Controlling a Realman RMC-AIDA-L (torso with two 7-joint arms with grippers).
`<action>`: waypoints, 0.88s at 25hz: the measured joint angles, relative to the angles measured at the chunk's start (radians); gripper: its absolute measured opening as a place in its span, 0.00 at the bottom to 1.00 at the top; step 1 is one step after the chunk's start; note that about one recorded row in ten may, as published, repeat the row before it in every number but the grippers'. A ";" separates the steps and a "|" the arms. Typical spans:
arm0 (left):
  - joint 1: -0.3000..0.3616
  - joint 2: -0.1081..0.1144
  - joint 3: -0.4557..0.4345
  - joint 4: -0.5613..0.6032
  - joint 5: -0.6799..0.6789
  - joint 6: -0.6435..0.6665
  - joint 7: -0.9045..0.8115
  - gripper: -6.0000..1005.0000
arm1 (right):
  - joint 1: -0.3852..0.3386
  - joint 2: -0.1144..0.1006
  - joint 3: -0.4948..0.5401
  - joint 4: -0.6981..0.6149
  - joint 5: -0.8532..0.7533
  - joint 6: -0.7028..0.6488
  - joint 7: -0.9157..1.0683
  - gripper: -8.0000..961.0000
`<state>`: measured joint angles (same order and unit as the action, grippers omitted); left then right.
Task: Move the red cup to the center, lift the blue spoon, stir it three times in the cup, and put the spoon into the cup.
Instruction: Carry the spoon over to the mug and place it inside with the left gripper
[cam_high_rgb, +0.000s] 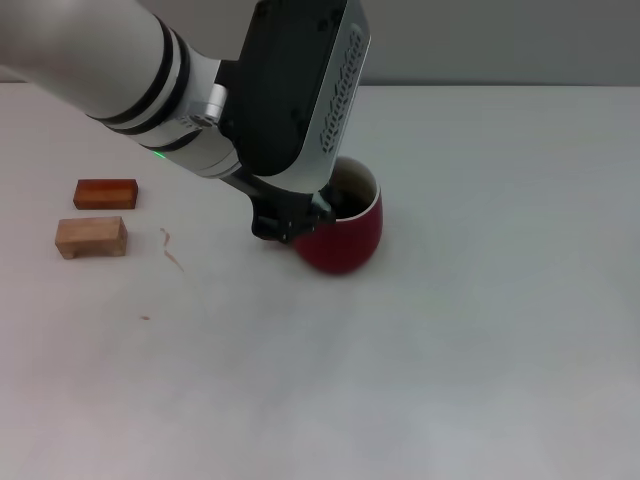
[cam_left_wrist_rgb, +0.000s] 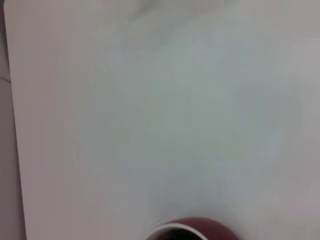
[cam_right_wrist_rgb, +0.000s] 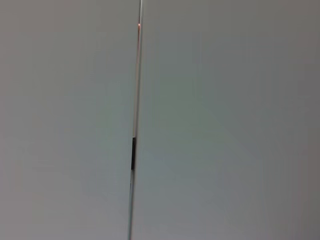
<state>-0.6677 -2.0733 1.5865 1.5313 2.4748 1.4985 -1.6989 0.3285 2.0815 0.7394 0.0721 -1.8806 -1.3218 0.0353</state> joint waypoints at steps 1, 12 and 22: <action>0.000 0.000 0.002 -0.005 -0.005 -0.007 0.001 0.24 | -0.001 0.000 0.000 0.000 0.000 0.000 0.000 0.58; -0.001 -0.003 0.032 -0.081 -0.015 -0.125 0.009 0.24 | -0.003 0.000 0.000 0.000 0.000 -0.001 0.000 0.58; 0.003 -0.002 0.034 -0.108 0.016 -0.191 0.001 0.24 | -0.005 0.000 0.000 0.000 0.000 -0.002 0.000 0.58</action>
<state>-0.6648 -2.0757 1.6203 1.4238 2.4912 1.3071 -1.6978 0.3236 2.0815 0.7394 0.0720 -1.8806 -1.3240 0.0353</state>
